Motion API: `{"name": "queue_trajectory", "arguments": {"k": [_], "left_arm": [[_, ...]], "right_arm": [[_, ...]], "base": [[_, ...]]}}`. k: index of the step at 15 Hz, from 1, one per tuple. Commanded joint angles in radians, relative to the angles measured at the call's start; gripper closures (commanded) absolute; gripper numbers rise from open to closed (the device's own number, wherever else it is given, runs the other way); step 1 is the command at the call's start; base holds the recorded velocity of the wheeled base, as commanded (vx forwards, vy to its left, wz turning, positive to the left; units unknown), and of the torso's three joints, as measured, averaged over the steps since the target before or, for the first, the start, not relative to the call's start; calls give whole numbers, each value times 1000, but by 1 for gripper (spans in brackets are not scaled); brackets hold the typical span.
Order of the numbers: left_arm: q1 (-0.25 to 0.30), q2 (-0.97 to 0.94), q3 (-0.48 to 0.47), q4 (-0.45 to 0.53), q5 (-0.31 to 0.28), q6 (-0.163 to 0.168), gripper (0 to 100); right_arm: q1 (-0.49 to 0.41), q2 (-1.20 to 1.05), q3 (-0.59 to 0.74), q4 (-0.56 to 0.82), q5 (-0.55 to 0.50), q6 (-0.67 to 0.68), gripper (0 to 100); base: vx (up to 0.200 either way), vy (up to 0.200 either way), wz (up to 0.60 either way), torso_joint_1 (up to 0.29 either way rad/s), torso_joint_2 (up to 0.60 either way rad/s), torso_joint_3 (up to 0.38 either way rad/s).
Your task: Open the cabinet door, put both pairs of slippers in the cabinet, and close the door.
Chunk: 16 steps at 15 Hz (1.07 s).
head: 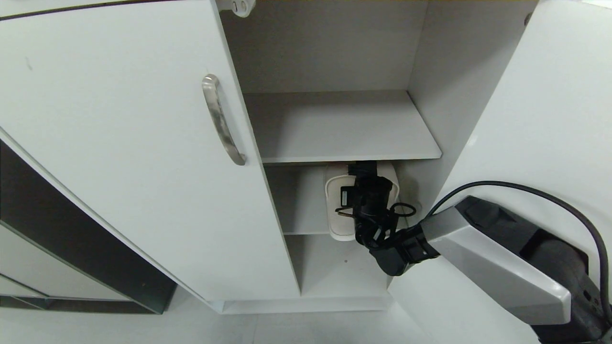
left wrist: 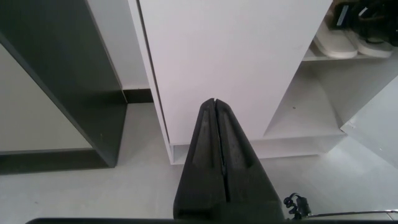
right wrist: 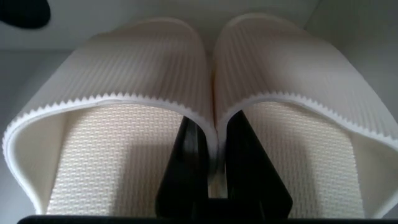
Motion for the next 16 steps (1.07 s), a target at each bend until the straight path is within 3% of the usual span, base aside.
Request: {"name": "queue_trajectory", "arguments": {"k": [1,15,16], "left_arm": [[0,0,0,0,0,0,100],[0,0,0,0,0,2,100],[0,0,0,0,0,0,100]], "right_arm": [[-6,5,-32,4,4,0,100],[-13,48,-92,85,9,3,100],[-12,49,-93,85,9,1,0]], "base": [[0,0,0,0,0,0],[0,0,0,0,0,0],[0,0,0,0,0,0]]}}
